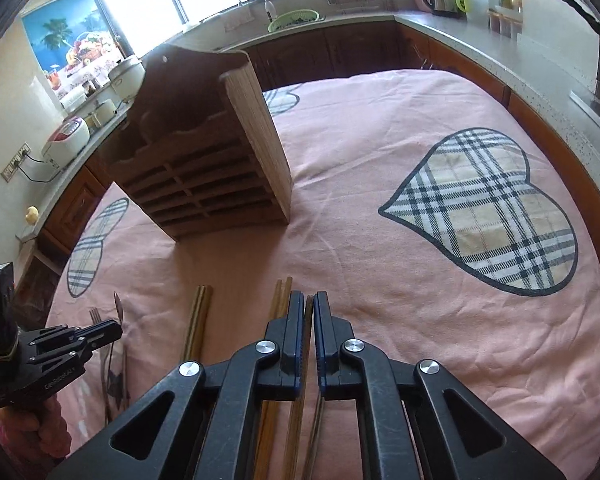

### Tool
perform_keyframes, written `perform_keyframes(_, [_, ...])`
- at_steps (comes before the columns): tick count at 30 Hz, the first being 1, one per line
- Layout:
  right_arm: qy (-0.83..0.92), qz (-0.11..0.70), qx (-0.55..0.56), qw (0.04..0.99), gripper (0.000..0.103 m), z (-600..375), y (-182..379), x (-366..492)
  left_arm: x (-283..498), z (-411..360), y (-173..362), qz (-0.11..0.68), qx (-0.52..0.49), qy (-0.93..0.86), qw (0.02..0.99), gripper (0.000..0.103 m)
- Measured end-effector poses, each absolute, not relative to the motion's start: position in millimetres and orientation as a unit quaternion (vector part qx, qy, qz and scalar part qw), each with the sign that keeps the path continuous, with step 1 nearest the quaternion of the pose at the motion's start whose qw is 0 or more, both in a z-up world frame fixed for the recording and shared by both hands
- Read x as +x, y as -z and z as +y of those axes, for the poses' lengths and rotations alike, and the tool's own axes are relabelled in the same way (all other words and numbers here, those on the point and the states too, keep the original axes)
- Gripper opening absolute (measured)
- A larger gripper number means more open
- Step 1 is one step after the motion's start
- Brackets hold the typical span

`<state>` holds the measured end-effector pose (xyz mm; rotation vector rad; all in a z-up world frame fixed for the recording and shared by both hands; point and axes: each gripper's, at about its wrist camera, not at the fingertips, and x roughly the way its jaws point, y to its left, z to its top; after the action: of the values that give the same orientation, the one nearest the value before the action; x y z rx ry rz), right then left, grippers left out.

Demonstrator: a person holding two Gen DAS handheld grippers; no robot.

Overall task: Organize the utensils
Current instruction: 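Lower and close the left tool on the steel spoon while the right tool grasps a wooden chopstick, then lift the spoon and chopstick and lower both into the wooden utensil holder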

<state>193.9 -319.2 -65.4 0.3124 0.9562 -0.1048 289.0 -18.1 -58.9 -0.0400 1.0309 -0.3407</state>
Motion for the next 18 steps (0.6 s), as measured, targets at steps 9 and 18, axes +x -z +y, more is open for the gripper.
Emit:
perform_keyframes(9, [0.039, 0.394, 0.138, 0.908, 0.004, -300, 10, 165, 241, 5, 2, 0.417, -0.054, 0.192, 0.887, 0.0])
perform_keyframes(18, [0.036, 0.375, 0.13, 0.917, 0.004, -288, -11, 141, 212, 11, 5, 0.427, -0.032, 0.19, 0.884, 0.003])
